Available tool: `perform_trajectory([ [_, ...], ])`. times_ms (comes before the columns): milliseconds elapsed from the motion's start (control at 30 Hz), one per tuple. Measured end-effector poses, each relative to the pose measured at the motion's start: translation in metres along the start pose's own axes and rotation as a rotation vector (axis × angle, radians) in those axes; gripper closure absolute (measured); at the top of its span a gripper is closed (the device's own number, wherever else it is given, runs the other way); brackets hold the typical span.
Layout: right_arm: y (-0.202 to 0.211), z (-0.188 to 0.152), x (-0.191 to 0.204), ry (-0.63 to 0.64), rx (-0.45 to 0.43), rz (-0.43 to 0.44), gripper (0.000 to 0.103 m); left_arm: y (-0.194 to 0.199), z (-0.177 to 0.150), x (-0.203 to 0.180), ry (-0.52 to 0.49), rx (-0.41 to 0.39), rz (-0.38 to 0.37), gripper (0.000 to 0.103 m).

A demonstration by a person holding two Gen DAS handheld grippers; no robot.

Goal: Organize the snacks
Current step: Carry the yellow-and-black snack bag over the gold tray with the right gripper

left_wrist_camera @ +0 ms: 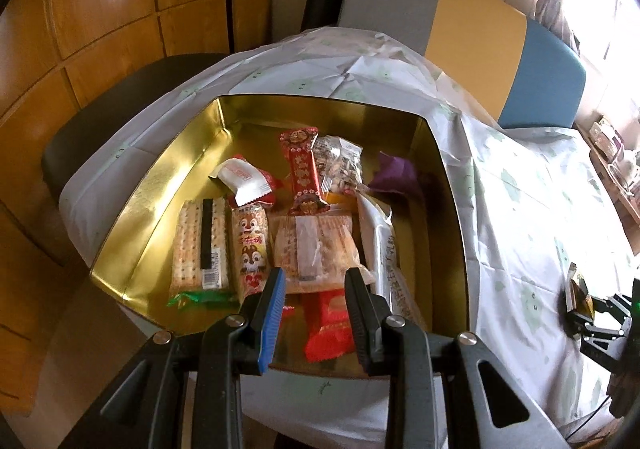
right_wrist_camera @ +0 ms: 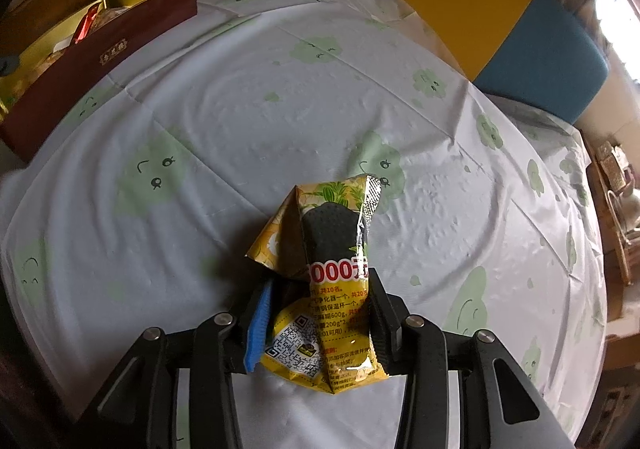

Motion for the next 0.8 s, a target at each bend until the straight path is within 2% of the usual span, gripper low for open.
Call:
perform_trajectory([
  [100,0.0,0.001,0.0,0.003,0.002,-0.004,0.06,0.005,-0.002,0.004,0.005,-0.007,0.006,0.072],
  [167,0.001,0.002,-0.001,-0.012,0.001,0.003,0.065,0.008,-0.004,0.007,0.012,-0.013,0.01,0.072],
  [500,-0.003,0.002,-0.002,-0.071,0.015,0.025,0.063,0.013,-0.012,0.025,0.052,-0.016,0.018,0.072],
  [633,-0.007,-0.001,-0.019,-0.137,0.048,0.021,0.043,0.012,-0.013,0.033,0.073,-0.016,0.017,0.072],
  [667,-0.007,-0.002,-0.022,-0.147,0.054,0.023,0.043,0.012,-0.014,0.034,0.076,-0.016,0.015,0.072],
  [733,-0.006,-0.004,-0.022,-0.147,0.058,0.015,0.043,0.011,-0.014,0.038,0.087,-0.016,0.013,0.072],
  [800,-0.004,-0.005,-0.019,-0.137,0.05,0.013,0.059,0.01,-0.015,0.041,0.096,-0.016,0.01,0.072],
])
Point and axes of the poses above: each gripper's, at about its wrist camera, not at the fingertips, and y roughly against the way its jaws point, x to its left, z to its top, the point moved 7 cm from there along -y, roughly the way its jaws point, and after that the axes turned 4 degrees about -x, right-handed, at the moved point
